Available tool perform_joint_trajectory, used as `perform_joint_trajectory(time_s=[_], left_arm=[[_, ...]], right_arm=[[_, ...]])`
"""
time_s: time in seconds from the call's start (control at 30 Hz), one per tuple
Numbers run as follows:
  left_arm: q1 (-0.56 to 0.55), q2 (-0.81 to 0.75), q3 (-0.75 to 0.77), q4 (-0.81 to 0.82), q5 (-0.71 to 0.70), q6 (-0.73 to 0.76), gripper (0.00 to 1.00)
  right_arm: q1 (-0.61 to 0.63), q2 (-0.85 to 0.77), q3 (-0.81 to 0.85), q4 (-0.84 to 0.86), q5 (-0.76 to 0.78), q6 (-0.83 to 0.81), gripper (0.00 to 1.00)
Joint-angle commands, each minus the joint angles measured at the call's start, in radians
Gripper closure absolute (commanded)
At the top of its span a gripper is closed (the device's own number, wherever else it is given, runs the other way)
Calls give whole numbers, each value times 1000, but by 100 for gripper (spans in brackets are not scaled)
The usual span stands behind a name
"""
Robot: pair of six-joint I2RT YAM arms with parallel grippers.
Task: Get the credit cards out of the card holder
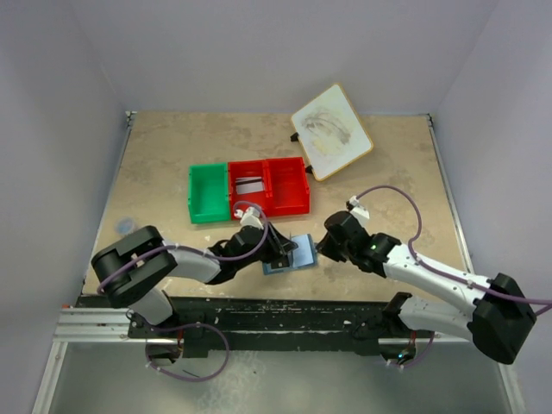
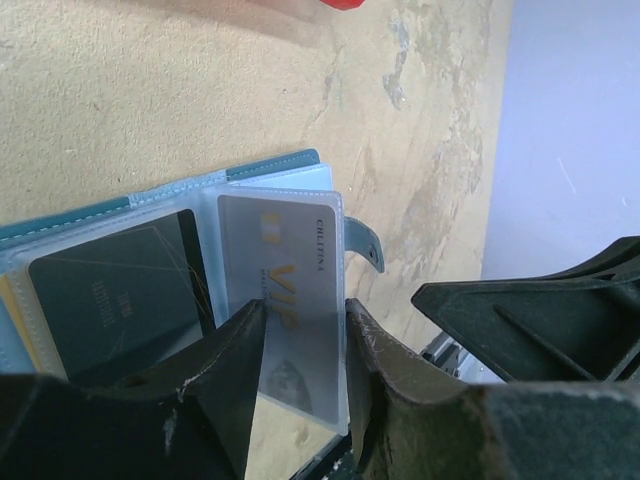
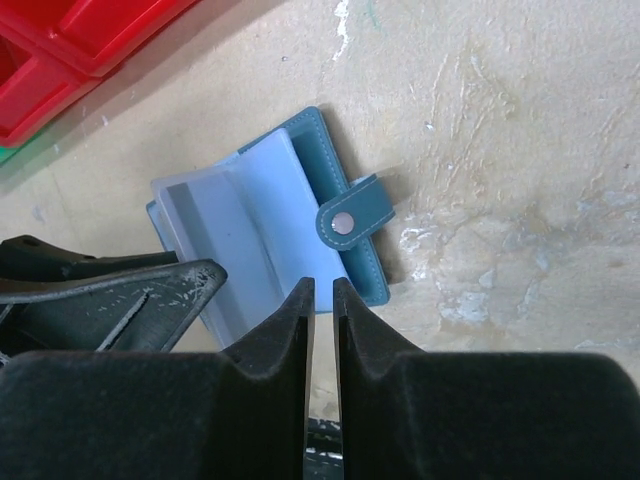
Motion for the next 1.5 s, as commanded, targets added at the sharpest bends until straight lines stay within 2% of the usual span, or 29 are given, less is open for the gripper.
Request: perform_joint_trajectory(time_s=[0.0, 0.07, 0.13, 0.27, 0.4, 0.53, 0.67, 0.73, 0.97, 1.13, 1.47], left_arm=[[-6, -65, 77, -102, -27, 85, 64], [-5, -61, 157, -206, -19, 151, 62], [-6, -30, 217, -243, 22, 192, 62], [-6, 17, 235, -191, 89, 180, 61], [-6, -12, 225, -210, 63, 164, 60], [-7, -137, 183, -329, -73, 198, 60], [-6, -261, 137, -475, -256, 226, 61], [-1, -285, 124, -534, -293, 235, 60], [4, -285, 64, -560, -259, 216, 62], [5, -281, 17, -532, -243, 206, 62], [4, -211, 41, -527, -202, 247, 69]], right_arm=[[-10, -48, -13, -25, 38, -9, 84], [-16, -53, -10, -23, 33, -22, 83], [-20, -54, -4, -19, 30, -29, 83], [-25, -63, -4, -27, 34, -25, 83], [-30, -90, -28, -5, 17, -26, 82], [-32, -112, -82, 237, -135, -126, 82], [-35, -12, -93, 457, -328, -183, 82], [-38, 70, -72, 501, -376, -184, 83], [-47, 268, -74, 681, -503, -176, 83], [-69, 334, -77, 700, -510, -174, 82], [-133, 459, -118, 822, -612, -190, 80]])
